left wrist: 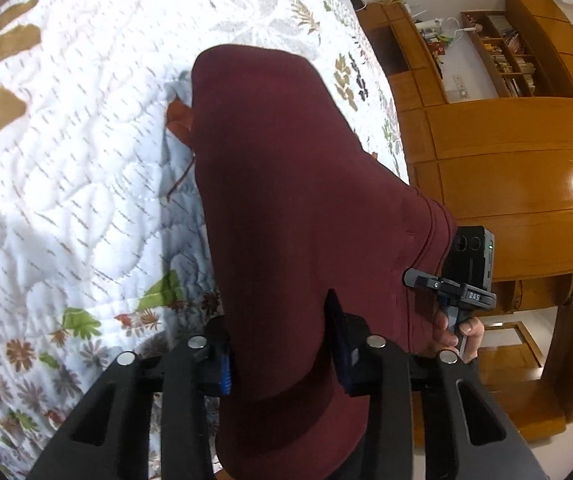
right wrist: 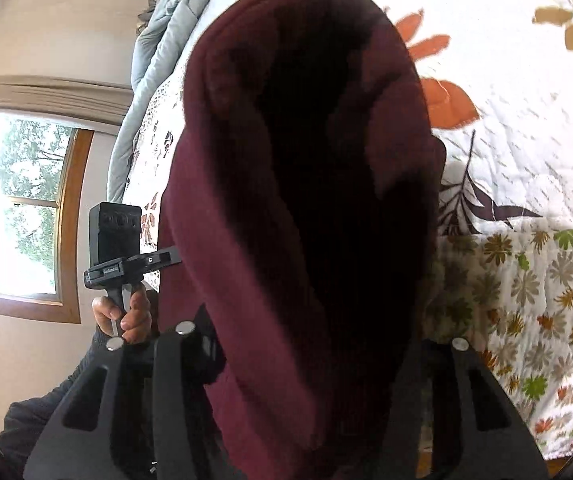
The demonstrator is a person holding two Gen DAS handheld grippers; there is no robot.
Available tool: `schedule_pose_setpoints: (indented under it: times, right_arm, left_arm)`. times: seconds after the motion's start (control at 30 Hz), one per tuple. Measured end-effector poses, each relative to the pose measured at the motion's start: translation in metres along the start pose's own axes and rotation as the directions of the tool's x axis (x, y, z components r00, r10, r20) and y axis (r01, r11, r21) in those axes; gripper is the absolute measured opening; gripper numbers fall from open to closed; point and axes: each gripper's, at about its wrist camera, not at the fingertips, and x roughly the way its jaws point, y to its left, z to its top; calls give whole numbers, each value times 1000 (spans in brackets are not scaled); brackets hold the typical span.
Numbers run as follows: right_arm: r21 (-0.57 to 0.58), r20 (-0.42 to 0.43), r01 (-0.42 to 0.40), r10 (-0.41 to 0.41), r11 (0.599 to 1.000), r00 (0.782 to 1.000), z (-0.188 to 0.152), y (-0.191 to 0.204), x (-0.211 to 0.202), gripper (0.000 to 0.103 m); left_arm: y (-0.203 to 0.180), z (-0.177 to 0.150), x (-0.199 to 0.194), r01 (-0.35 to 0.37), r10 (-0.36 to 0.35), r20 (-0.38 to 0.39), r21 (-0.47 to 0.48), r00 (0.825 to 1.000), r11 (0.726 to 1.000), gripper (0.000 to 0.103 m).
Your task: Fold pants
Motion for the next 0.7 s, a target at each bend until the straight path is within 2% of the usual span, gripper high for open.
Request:
schedule_pose_setpoints:
  times: [0.07, 0.2, 0.37, 0.53, 0.7]
  right_arm:
    - [-12, 8, 5, -5, 1000, 1000, -2, 9, -5, 40]
    - [-45, 20, 17, -16, 999, 1000, 4, 31, -11, 39]
    - [-95, 17, 20, -19, 995, 1000, 19, 64, -8, 38]
    - [-156, 18, -6, 9, 988, 1000, 68, 112, 21, 38]
    - [-198, -9, -39, 38, 979, 999, 135, 162, 81, 38]
  left_arm:
    - [-3, 0, -4, 6, -7, 12, 5, 1000, 1000, 34]
    - [-11, 1, -15, 39, -40, 25, 21, 999, 999, 33]
    - [-15, 9, -51, 43, -45, 71, 38, 996, 998, 33]
    - [1, 32, -115, 9, -16, 170, 42, 985, 999, 33]
    - [34, 72, -179, -44, 43, 258, -2, 965, 999, 33]
